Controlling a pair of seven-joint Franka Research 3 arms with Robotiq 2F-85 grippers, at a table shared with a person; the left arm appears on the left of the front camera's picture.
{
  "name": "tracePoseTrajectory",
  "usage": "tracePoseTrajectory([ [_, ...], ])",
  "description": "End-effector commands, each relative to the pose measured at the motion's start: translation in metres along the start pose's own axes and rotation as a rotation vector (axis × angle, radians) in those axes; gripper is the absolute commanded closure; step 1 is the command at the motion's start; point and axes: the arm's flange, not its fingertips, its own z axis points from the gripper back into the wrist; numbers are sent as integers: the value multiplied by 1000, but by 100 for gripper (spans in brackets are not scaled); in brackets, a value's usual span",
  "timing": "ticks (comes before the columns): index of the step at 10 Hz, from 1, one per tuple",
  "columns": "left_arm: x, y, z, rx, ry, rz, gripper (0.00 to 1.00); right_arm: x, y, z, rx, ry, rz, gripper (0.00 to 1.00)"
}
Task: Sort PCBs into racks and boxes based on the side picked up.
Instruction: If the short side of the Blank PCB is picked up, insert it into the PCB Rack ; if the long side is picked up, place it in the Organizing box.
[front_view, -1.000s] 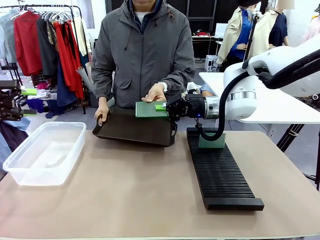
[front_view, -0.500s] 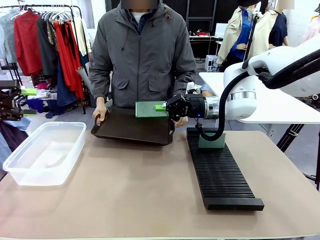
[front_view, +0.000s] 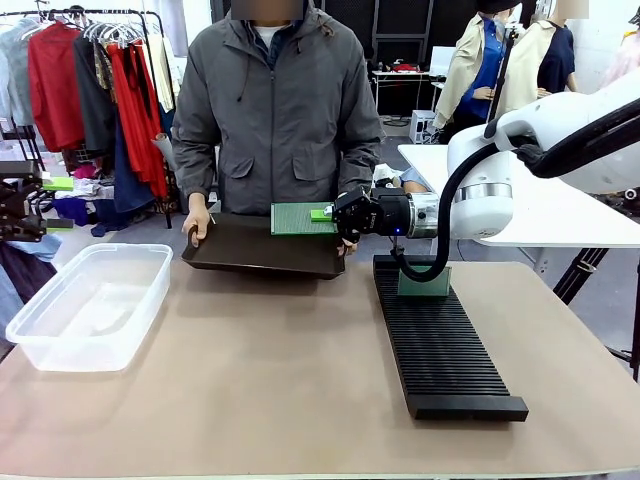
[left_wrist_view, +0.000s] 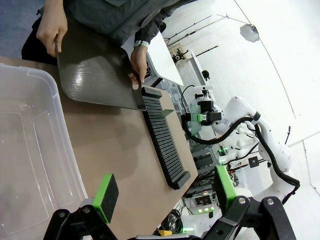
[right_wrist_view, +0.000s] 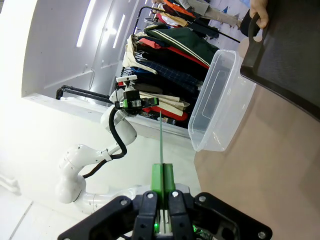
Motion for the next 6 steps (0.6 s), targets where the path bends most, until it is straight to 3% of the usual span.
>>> tracePoseTrajectory([
  [1,1,-2,1,1,7,3,0,0,1,-2,2,2,2,100],
  [4,1,-2,1,1,7,3,0,0,0,0,0,0,0,100],
  [6,1,-2,1,1,7,3,0,-2,10,8,28,-6,75,100],
])
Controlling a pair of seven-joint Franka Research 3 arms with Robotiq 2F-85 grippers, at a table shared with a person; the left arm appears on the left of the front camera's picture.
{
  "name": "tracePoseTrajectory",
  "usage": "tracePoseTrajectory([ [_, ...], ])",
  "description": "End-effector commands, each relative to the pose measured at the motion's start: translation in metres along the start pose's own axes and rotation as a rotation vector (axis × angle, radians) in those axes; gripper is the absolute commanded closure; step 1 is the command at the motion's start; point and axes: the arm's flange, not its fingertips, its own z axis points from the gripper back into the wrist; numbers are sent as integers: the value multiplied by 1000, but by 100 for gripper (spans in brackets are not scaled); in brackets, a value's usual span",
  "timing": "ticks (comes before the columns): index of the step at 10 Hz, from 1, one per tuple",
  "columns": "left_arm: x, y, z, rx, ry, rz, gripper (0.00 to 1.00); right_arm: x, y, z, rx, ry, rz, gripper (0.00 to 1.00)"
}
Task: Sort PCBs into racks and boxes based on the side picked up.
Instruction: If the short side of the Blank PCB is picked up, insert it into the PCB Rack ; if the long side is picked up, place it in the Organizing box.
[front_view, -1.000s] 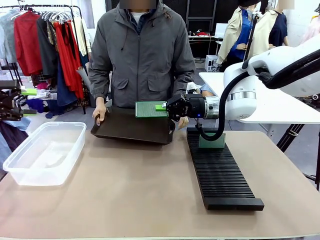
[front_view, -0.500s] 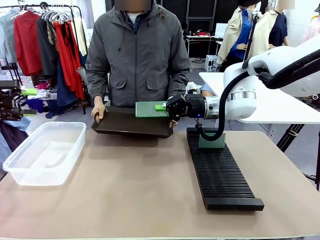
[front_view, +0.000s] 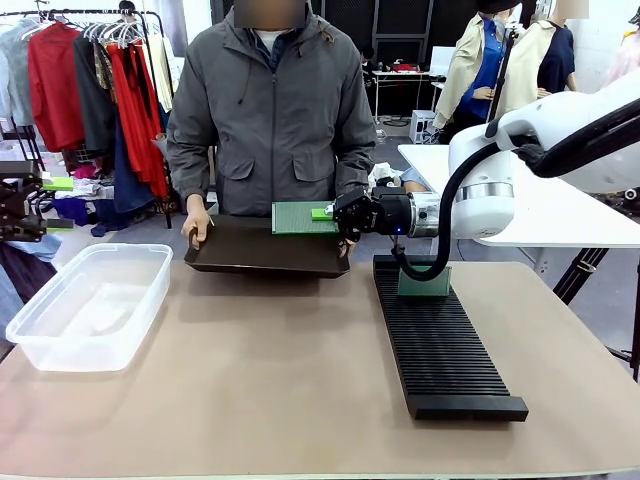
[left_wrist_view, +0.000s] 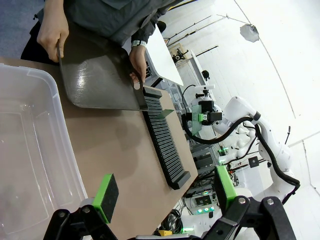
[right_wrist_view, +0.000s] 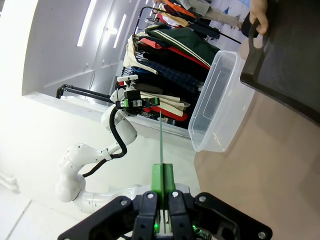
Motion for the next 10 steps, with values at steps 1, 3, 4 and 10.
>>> tracePoseTrajectory([
  [1,1,-2,1,1,7,3,0,-5,13,13,29,-6,86,100],
  [3,1,-2,1,1,7,3,0,-11,22,31,42,-20,125,100],
  [4,1,-2,1,1,7,3,0,-14,25,41,29,-20,136,100],
  [10,1,-2,1,1,7,3,0,-34,29,123,11,-63,266,100],
])
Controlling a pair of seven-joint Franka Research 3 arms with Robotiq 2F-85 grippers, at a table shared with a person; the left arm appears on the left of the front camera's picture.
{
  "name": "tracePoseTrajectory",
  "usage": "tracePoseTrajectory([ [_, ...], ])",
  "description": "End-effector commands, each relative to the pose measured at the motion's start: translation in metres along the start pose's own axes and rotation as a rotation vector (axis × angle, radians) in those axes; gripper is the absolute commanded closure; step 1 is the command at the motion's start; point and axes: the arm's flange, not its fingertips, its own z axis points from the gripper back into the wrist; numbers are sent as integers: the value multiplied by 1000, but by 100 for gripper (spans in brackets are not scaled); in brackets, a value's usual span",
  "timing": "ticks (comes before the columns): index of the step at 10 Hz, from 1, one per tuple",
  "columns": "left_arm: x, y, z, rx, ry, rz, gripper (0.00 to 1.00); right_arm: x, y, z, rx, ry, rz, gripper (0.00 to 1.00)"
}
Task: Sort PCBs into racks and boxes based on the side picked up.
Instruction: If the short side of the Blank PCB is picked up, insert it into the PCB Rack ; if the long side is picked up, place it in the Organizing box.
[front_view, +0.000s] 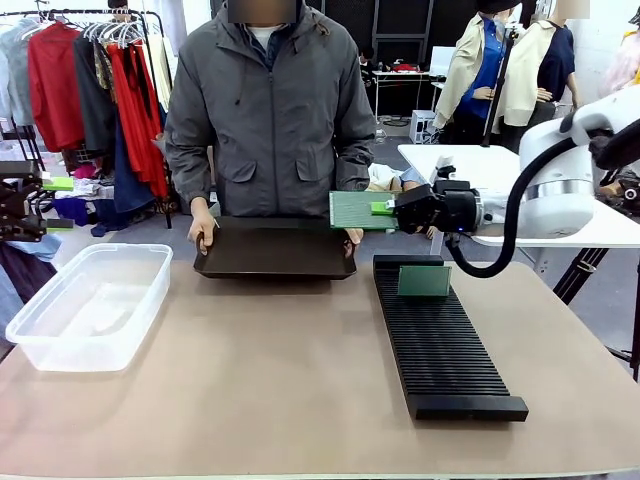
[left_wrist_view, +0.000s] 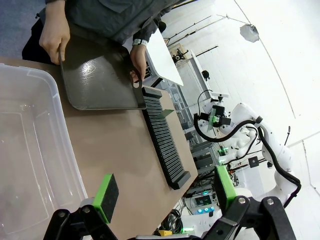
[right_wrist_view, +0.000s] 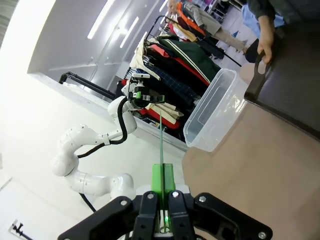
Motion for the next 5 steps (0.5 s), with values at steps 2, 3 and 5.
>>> tracePoseTrajectory([
  [2,1,-2,1,1,7,3,0,-15,5,35,1,-11,120,100],
  [3,1,-2,1,1,7,3,0,-21,2,47,-16,17,145,100],
  [5,1,-2,1,1,7,3,0,-28,-3,63,-6,43,227,100],
])
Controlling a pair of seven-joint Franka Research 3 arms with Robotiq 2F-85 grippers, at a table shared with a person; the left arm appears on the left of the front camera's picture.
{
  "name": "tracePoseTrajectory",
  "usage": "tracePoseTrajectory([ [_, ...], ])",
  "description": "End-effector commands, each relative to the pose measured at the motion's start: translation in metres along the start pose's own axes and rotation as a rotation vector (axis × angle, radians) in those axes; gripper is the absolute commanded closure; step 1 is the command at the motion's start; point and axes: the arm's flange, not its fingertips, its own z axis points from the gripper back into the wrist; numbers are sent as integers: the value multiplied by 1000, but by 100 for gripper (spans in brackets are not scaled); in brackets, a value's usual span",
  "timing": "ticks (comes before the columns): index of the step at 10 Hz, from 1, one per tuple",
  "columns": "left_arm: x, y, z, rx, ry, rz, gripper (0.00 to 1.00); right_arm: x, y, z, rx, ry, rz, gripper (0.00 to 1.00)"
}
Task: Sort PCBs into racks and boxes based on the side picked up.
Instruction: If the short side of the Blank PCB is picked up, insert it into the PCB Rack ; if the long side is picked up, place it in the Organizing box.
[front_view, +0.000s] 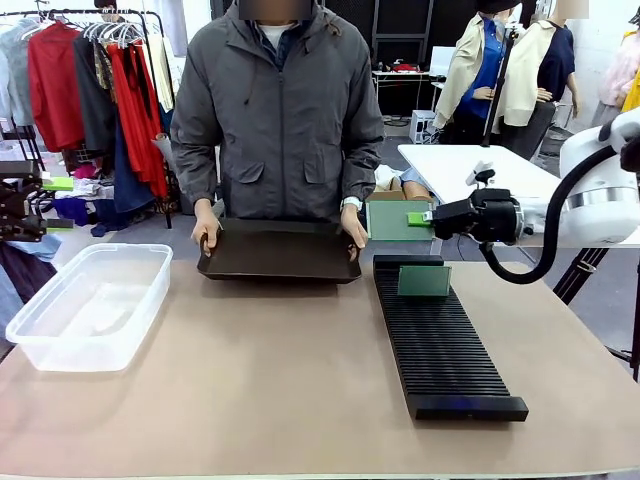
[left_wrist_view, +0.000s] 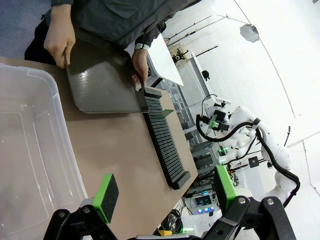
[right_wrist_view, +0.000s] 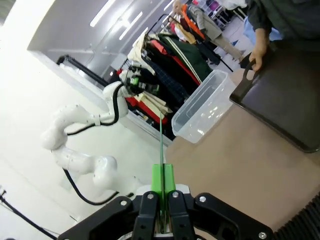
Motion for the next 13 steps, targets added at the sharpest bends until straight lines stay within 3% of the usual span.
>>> tracePoseTrajectory([
  [1,1,-2,1,1,7,3,0,-13,-2,7,34,-4,104,100],
  [4,1,-2,1,1,7,3,0,-36,-18,24,18,39,226,100],
  [6,1,-2,1,1,7,3,0,-52,-32,39,-58,92,357,100],
  [13,1,-2,1,1,7,3,0,-98,-65,72,-77,-19,533,100],
])
